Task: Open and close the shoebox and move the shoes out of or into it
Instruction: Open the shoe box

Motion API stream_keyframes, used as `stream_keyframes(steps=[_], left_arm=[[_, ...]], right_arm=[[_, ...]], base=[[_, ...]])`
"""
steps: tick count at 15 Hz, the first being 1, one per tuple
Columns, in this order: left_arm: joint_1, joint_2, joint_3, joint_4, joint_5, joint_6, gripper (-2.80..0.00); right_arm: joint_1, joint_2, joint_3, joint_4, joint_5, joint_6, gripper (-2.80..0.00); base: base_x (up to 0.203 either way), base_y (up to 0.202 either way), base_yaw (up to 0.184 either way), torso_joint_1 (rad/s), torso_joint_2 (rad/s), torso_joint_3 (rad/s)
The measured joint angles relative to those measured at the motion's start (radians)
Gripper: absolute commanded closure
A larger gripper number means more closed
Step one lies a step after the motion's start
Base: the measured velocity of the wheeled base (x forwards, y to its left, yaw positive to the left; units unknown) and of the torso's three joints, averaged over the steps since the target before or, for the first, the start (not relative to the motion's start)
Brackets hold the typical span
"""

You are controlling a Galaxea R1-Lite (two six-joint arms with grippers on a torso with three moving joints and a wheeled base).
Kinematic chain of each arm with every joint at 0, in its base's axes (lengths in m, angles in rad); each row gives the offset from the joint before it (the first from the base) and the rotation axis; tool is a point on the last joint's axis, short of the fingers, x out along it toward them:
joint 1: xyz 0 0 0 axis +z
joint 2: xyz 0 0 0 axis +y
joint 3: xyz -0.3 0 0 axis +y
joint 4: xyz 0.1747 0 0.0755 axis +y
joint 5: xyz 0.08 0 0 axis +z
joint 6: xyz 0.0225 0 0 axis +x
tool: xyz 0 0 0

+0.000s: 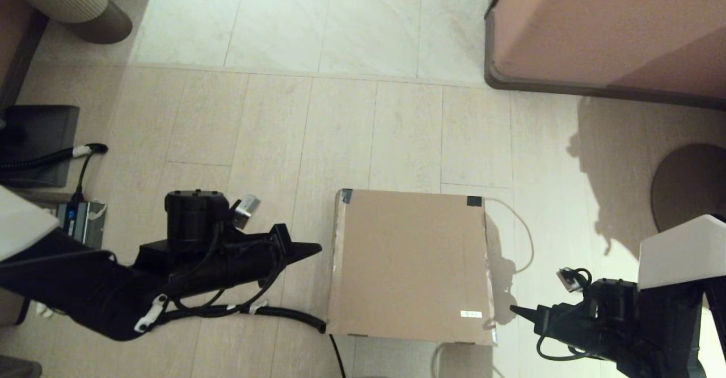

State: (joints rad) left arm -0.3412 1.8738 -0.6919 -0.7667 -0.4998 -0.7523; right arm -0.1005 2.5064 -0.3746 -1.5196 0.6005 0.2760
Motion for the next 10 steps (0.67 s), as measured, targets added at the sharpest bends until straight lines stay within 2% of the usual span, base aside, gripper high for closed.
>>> stream_keyframes(steps=[3,6,10], left_arm=[[-0.027,0.011,-0.023,-0.001,0.018,0.000,0.00],[-0.041,0.008,-0.023,-0.001,0.040,-0.002,0.00],[-0.045,0.007,-0.023,-0.002,0.042,-0.005,0.00]], right_arm=[[0.019,0.043,-0.015,-0.002,-0.041,0.001,0.00],[0.054,0.069,-0.021,-0.002,-0.134,0.004,0.00],[0.062,0.071,-0.021,-0.002,-0.127,0.008,0.00]], base=[[0.000,0.000,0.000,0.000,0.00,0.000],[0.000,0.000,0.000,0.000,0.00,0.000],[0.000,0.000,0.000,0.000,0.00,0.000]])
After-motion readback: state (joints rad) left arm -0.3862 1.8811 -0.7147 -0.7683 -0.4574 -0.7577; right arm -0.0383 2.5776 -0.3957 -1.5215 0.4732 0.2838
